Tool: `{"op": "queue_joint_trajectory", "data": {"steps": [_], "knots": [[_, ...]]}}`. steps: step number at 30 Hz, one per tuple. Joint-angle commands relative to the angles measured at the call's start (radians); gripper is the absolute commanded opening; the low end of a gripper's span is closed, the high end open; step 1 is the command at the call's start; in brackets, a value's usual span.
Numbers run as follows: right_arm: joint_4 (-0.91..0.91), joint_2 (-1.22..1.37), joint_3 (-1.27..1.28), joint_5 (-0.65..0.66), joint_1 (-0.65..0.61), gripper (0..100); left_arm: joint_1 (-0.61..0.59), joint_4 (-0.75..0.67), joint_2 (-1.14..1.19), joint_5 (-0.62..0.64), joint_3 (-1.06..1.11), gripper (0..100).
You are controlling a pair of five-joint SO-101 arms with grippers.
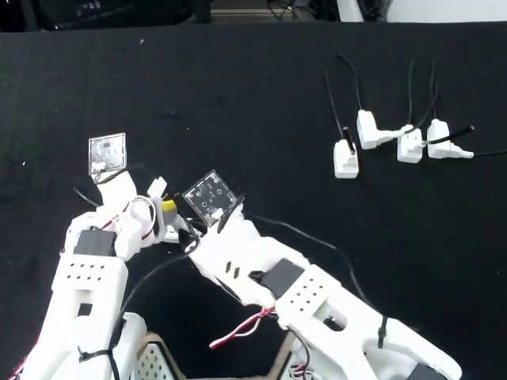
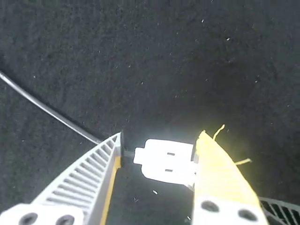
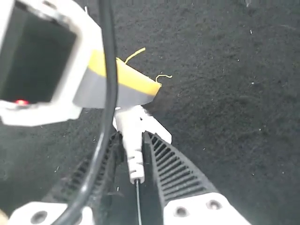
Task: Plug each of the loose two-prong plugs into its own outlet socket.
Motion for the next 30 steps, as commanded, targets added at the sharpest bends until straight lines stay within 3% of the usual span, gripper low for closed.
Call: {"op": "queue_joint_trajectory", "data": {"steps": [1, 30], "knots": [[-0.038, -0.045, -0.013, -0.011, -0.006, 1.0, 0.007, -0.023, -0.005, 0.011, 0.027, 25], [-0.04, -0.039, -0.018, -0.068, 0.04, 1.0, 0.002, -0.06, -0.014, 0.052, 0.022, 25]]}}
